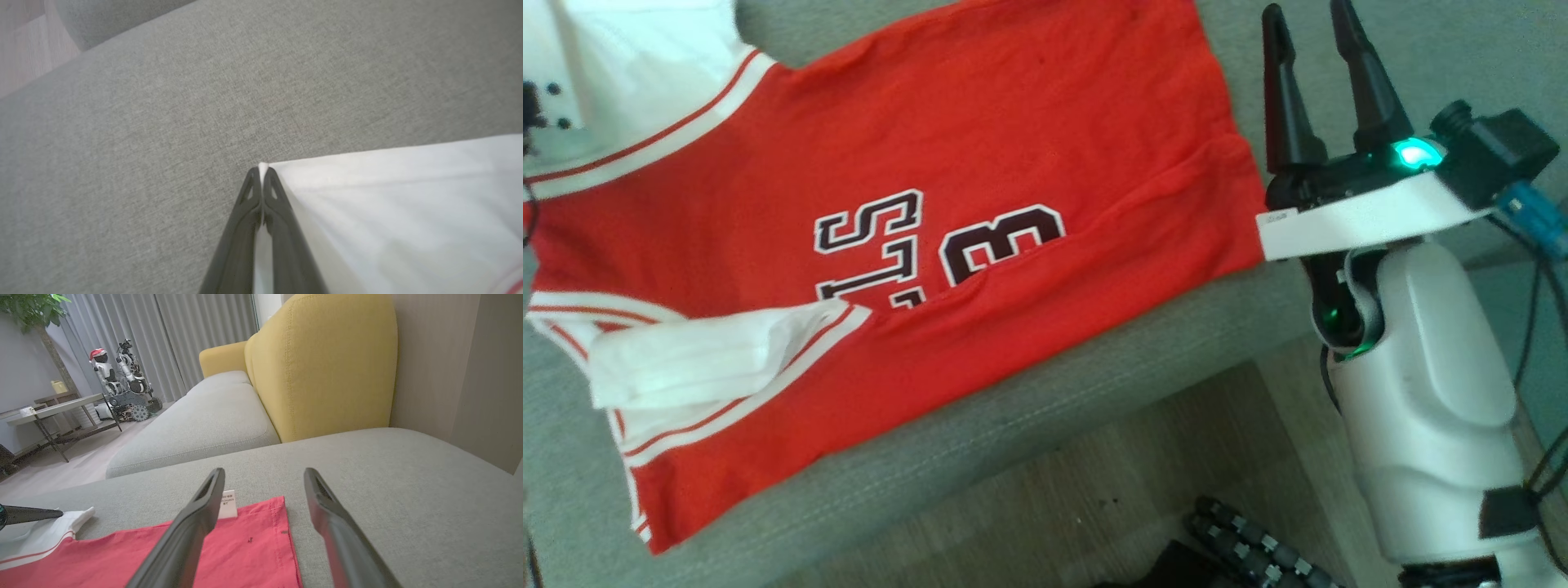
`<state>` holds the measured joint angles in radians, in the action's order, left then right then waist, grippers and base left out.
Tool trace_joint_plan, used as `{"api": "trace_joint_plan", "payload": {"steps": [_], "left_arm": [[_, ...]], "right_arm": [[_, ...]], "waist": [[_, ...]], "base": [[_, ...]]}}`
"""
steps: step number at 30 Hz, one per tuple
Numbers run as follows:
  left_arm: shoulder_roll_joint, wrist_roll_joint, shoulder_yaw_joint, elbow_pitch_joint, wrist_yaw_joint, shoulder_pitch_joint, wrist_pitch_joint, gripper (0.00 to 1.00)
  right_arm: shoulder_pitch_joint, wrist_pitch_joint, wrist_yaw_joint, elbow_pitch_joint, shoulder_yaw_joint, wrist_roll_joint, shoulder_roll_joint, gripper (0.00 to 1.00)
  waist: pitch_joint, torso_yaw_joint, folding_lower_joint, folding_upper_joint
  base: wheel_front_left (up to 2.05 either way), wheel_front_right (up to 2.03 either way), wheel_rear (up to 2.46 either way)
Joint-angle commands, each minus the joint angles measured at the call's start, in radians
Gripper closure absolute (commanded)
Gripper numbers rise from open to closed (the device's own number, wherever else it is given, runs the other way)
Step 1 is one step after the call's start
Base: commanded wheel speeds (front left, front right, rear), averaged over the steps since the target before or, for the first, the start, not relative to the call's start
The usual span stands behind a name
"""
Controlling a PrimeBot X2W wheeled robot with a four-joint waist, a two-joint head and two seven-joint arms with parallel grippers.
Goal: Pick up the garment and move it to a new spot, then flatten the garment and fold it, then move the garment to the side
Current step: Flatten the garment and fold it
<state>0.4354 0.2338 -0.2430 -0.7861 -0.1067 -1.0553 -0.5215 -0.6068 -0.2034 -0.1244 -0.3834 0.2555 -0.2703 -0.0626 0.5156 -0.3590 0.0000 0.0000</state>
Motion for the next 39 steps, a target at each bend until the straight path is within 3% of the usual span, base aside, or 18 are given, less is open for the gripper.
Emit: {"api": "trace_joint_plan", "payload": {"steps": [1, 3, 8, 11, 21, 30, 39], "left_arm": [[0.032, 0.013, 0.024, 0.013, -0.002, -0.03, 0.007, 1.0], [0.014, 0.029, 0.027, 0.023, -0.004, -0.038, 0.036, 1.0], [-0.022, 0.05, 0.031, 0.081, -0.004, -0.039, 0.143, 1.0], [-0.051, 0.062, 0.032, 0.126, -0.002, -0.022, 0.208, 1.0], [-0.136, 0.117, 0.025, 0.293, -0.001, 0.087, 0.334, 1.0], [-0.145, 0.128, -0.007, 0.358, -0.006, 0.146, 0.354, 1.0], [-0.127, 0.127, -0.011, 0.379, 0.004, 0.158, 0.351, 1.0]], "right_arm": [[-0.018, 0.016, -0.006, 0.019, 0.005, -0.027, 0.012, 0.0], [-0.035, 0.056, -0.006, 0.009, -0.008, -0.091, 0.012, 0.0], [-0.133, 0.144, -0.006, -0.025, -0.04, -0.021, -0.017, 0.0], [-0.187, 0.225, -0.006, -0.087, -0.064, -0.038, -0.048, 0.0], [-0.355, 0.453, -0.006, -0.36, -0.035, -0.054, -0.242, 0.0], [-0.436, 0.502, -0.006, -0.495, 0.063, -0.067, -0.332, 0.0], [-0.469, 0.493, -0.006, -0.592, 0.087, -0.112, -0.313, 0.0]], "waist": [[-0.002, 0.014, 0.0, 0.0], [-0.003, 0.033, 0.0, 0.0], [-0.005, 0.099, 0.0, 0.0], [-0.008, 0.149, 0.0, 0.0], [-0.002, 0.278, 0.0, 0.0], [0.024, 0.321, 0.0, 0.0], [0.033, 0.324, 0.0, 0.0]], "base": [[0.0, 0.0, 0.0], [0.0, 0.0, 0.0], [0.0, 0.0, 0.0], [0.0, 0.0, 0.0], [0.0, 0.0, 0.0], [0.0, 0.0, 0.0], [0.0, 0.0, 0.0]]}}
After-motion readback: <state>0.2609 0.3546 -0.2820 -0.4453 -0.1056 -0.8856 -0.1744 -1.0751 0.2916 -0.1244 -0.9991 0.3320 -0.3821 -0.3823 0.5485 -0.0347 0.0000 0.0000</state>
